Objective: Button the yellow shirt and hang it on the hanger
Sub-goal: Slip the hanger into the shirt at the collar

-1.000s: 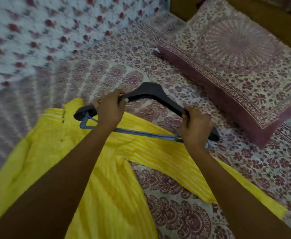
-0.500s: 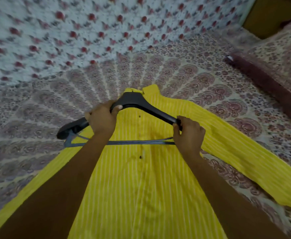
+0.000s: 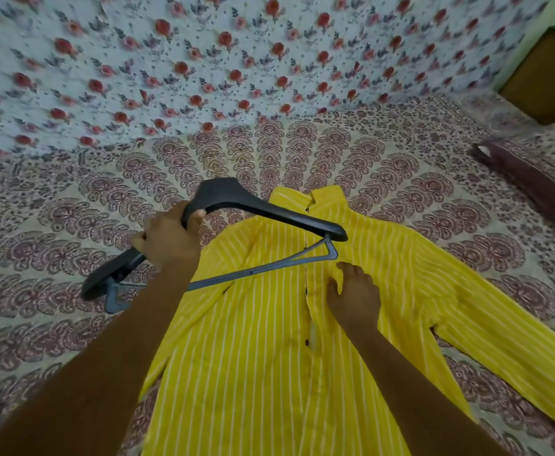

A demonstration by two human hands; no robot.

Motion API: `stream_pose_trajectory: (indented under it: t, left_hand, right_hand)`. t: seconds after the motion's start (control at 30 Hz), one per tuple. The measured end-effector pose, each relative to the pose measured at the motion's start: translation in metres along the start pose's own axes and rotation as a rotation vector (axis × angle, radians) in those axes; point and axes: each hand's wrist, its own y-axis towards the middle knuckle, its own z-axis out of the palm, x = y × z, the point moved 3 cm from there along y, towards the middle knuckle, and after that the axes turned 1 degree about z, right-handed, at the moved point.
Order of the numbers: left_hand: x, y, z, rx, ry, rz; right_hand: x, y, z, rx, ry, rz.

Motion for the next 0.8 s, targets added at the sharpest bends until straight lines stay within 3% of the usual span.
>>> stream_pose_trajectory:
  t: [0.3, 0.53, 0.67, 0.8]
  left_hand:
    - [-0.004, 0.043, 0.028, 0.034, 0.005, -0.037]
    - [0.011, 0.074, 0.047, 0.037, 0.054, 0.015]
    - [0.016, 0.075, 0.053, 0.047, 0.046, 0.000]
    - [0.019, 0.069, 0.063, 0.073, 0.049, -0.034]
  right_hand:
    - [0.022, 0.075, 0.040, 0.171, -0.118, -0.030]
    - [0.015, 0.117, 0.060, 0.141, -0.096, 0.047]
    - [0.002, 0.131, 0.051, 0.060, 0.152, 0.116]
    - [-0.006, 0.129, 0.030, -0.180, 0.513, 0.227]
